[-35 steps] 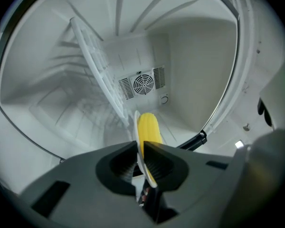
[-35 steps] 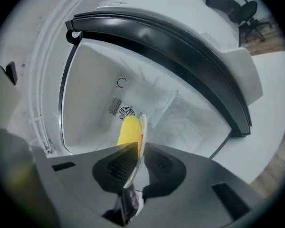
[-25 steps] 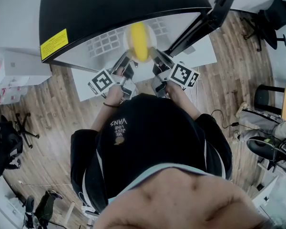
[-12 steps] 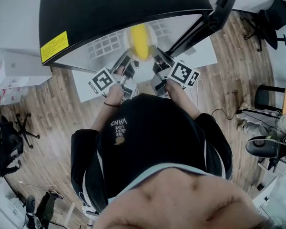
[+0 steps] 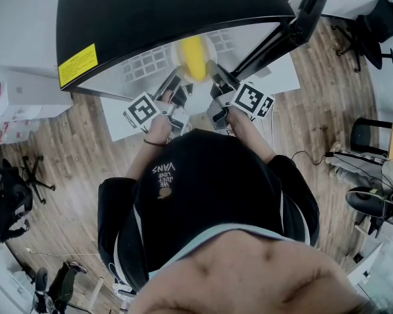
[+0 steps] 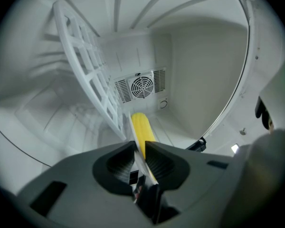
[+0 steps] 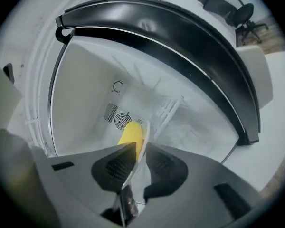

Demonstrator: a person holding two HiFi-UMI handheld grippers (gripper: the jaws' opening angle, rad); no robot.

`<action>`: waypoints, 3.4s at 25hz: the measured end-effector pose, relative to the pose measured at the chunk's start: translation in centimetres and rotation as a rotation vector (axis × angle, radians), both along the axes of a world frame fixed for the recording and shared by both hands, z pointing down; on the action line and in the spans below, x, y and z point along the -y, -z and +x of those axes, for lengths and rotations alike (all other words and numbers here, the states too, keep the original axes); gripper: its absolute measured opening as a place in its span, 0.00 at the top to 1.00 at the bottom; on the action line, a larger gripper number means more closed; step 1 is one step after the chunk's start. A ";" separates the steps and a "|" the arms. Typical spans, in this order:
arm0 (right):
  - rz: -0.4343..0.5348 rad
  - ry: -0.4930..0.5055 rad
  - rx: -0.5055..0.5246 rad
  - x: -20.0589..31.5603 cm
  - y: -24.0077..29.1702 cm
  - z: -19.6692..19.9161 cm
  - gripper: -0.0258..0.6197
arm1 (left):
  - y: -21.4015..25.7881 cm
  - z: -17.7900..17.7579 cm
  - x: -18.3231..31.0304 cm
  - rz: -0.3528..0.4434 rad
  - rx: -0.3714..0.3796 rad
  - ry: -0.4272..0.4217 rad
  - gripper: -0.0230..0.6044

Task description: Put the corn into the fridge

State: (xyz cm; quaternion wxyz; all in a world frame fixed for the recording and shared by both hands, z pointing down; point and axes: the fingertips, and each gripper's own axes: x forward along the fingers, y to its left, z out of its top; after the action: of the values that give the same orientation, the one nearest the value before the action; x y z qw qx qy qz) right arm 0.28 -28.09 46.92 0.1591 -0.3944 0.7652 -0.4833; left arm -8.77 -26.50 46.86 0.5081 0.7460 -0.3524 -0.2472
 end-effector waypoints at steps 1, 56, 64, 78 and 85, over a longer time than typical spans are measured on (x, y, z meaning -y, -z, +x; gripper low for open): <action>0.000 -0.001 0.001 0.1 0.0 0.0 0.88 | 0.1 0.1 0.0 0.002 -0.010 0.000 0.89; 0.459 0.093 -0.575 -4.7 2.6 -1.2 0.69 | 0.4 -0.7 0.8 0.029 -0.061 0.103 0.89; 0.498 0.141 -0.642 -6.0 2.3 -2.2 0.78 | 0.3 -1.1 0.0 0.029 -0.041 0.122 0.89; 0.504 0.139 -0.654 -6.0 2.4 -2.3 0.81 | 1.0 -1.1 -2.8 0.109 0.020 0.106 0.89; 0.486 0.144 -0.648 -6.2 2.1 -1.9 0.81 | 1.4 -0.6 -3.9 0.226 0.255 0.077 0.89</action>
State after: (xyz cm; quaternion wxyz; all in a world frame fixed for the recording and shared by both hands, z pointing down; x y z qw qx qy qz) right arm -1.62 -21.84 44.84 -0.0357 -0.4224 0.8933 -0.1491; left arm -9.33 -22.60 45.44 0.3623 0.8097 -0.4122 -0.2080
